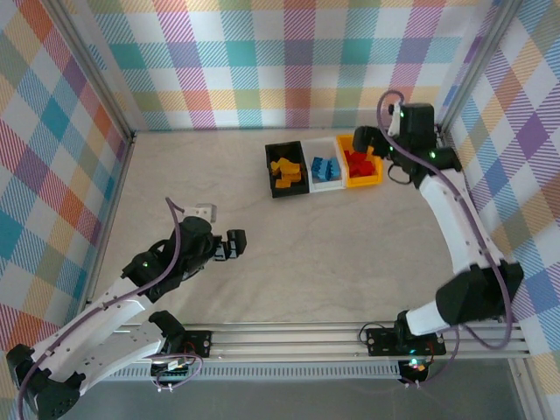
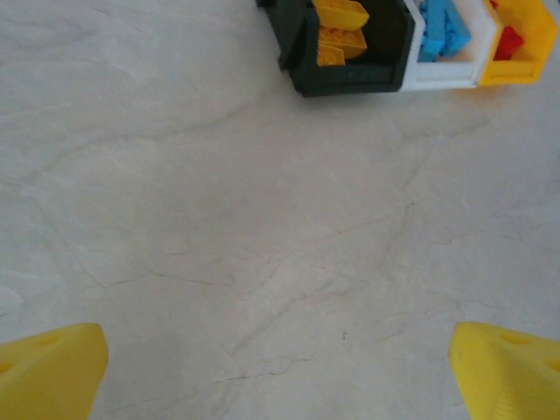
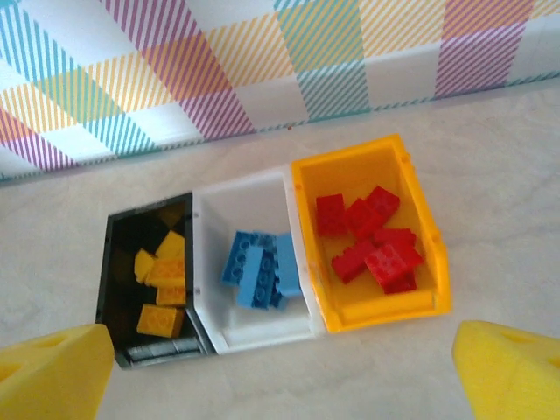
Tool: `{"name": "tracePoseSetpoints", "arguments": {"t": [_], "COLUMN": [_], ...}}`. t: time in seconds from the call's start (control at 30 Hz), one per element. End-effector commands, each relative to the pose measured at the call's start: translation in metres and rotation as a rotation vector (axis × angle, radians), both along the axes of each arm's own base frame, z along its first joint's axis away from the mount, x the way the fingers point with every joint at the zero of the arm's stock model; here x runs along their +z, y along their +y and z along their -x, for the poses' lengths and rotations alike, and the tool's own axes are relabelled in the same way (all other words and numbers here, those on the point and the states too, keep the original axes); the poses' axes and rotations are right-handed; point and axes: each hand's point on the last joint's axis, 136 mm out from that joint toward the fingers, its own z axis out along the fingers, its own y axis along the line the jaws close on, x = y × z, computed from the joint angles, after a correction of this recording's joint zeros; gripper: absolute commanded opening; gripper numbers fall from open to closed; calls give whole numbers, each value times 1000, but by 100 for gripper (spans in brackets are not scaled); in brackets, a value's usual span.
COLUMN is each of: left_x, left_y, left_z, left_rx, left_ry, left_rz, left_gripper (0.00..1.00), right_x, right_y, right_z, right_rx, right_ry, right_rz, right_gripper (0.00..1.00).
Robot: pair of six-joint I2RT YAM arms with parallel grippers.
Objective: Sort the legos into containers by color
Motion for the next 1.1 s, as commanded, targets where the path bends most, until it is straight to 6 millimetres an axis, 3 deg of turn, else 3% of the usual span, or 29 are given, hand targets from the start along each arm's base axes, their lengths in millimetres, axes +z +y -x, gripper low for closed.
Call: {"name": "tracePoseSetpoints", "arguments": {"t": [0.0, 0.1, 0.2, 0.37, 0.6, 0.8, 0.93, 1.07], "left_x": [25, 30, 27, 22, 21, 22, 22, 22], "left_y": [10, 7, 5, 31, 46, 59, 72, 103], "left_z": [-6, -8, -13, -24, -35, -50, -62, -77], "left_rx": [34, 8, 7, 135, 172, 249, 289, 376], "left_ry": [-67, -99, -143, -223, -299, -331, -319, -310], "left_rz": [-18, -28, -19, -99, -257, -306, -324, -287], "left_gripper": [100, 100, 100, 100, 100, 100, 100, 100], "right_x": [-4, -13, -27, -61, -124, -165, -180, -185], "right_y": [-7, -12, -30, -34, -40, -40, -41, -35], "right_z": [25, 49, 69, 86, 74, 60, 52, 42], "right_rx": [44, 97, 54, 69, 20, -9, -6, 43], "right_ry": [-69, -172, -243, -371, -314, -273, -288, -313], "right_rz": [100, 193, 291, 335, 318, 283, 316, 338], "right_gripper": [100, 100, 100, 100, 100, 100, 100, 100]}}
